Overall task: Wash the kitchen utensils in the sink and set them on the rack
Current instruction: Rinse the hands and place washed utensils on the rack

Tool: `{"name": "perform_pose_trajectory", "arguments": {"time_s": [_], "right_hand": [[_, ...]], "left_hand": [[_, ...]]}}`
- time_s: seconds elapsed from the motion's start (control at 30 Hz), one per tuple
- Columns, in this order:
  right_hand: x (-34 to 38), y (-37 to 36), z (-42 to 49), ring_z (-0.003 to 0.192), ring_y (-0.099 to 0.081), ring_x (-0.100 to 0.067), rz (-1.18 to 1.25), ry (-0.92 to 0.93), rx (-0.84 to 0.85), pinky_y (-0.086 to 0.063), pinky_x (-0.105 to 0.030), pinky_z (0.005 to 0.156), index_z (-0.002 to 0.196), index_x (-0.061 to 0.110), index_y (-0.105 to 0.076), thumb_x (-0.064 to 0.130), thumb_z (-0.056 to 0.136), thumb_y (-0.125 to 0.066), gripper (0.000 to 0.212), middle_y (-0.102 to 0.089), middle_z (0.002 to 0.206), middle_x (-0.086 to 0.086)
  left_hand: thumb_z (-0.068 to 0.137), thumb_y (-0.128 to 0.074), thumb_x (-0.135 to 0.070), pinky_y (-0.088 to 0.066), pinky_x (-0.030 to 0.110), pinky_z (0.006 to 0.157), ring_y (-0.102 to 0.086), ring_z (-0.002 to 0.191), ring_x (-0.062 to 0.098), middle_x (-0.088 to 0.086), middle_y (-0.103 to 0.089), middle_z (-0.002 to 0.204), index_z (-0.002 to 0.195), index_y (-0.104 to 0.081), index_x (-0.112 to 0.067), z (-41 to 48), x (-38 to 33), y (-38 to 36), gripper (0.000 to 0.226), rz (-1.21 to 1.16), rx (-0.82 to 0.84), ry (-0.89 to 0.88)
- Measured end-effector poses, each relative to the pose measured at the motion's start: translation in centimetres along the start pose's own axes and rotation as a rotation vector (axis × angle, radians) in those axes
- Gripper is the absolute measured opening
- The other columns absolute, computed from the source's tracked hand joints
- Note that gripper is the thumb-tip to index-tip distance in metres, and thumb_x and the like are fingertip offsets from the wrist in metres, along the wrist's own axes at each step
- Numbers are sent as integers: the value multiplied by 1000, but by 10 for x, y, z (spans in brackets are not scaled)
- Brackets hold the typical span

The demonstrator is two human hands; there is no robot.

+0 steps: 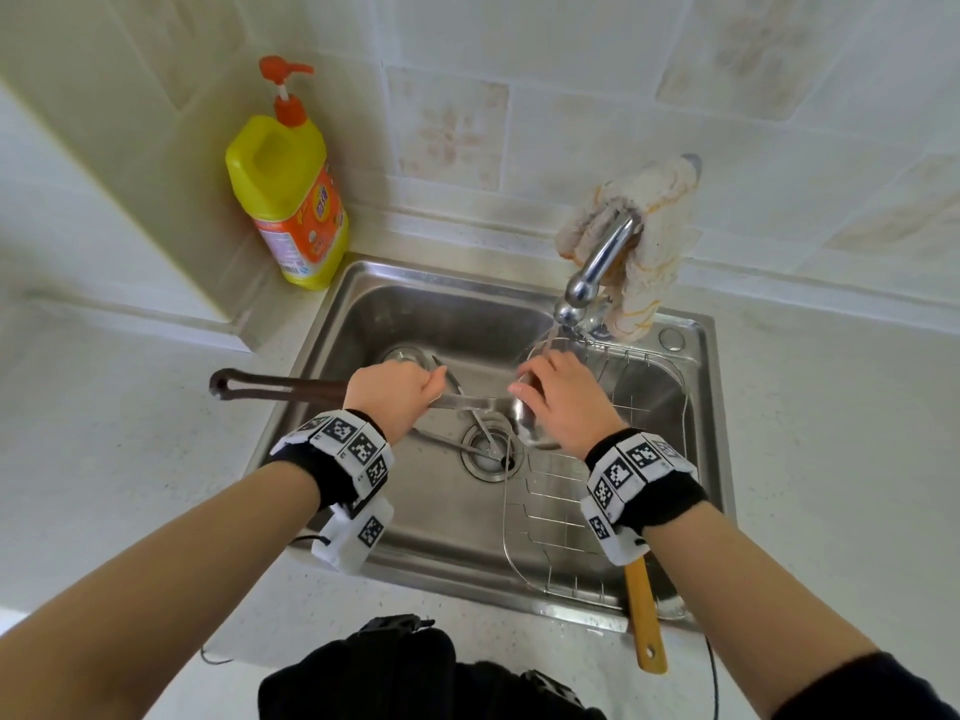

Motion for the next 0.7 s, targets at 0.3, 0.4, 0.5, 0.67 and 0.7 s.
{"name": "perform_pose_trajectory", "arguments": {"time_s": [0.3, 0.4, 0.5, 0.67, 0.7], "right_hand": [[8, 19, -1, 85, -54, -20, -126, 159, -189, -40, -33, 80, 83, 13, -62, 54, 79, -44, 45, -60, 85, 0], [10, 23, -5, 67, -55, -16, -246, 119, -293, -46, -28, 64, 66, 17, -61, 50, 69, -59, 33, -57, 68, 5], [8, 18, -11, 65, -56, -15, -308, 65, -336, -41, -26, 67, 65, 20, -64, 49, 65, -62, 29, -58, 67, 7], [8, 5, -18, 73, -63, -18, -266, 13, -340, -50, -29, 72, 74, 18, -68, 41, 72, -63, 24, -65, 75, 3], [8, 2, -18, 77, -65, -19, -237, 0, -338, -53, -30, 74, 77, 17, -68, 39, 73, -63, 23, -67, 79, 1]], "left_hand": [[95, -43, -11, -43, 26, 60, -56, 78, 19, 0, -57, 102, 145, -17, -21, 3, 7, 9, 57, 112, -111, -36], [100, -28, -28, -42, 28, 62, -55, 74, 20, 2, -61, 95, 124, -47, -16, 6, 3, 13, 33, 8, -102, -85], [98, -24, -47, -41, 26, 70, -60, 84, 17, -1, -62, 93, 103, -58, -19, 8, -14, 2, 44, -142, -21, -166], [94, -36, -53, -39, 26, 70, -56, 81, 12, -8, -56, 85, 96, -58, -23, 8, -24, 0, 38, -288, -22, -149], [93, -37, -54, -41, 27, 71, -58, 85, 13, -7, -57, 88, 99, -60, -24, 9, -23, 3, 38, -303, -68, -145]]}}
Point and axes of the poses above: each hand's wrist, its own z-axis towards the middle knuckle, its own y-axis out of the back of the hand, x = y × z, the point moved 5 cm from there along z, towards the middle knuckle
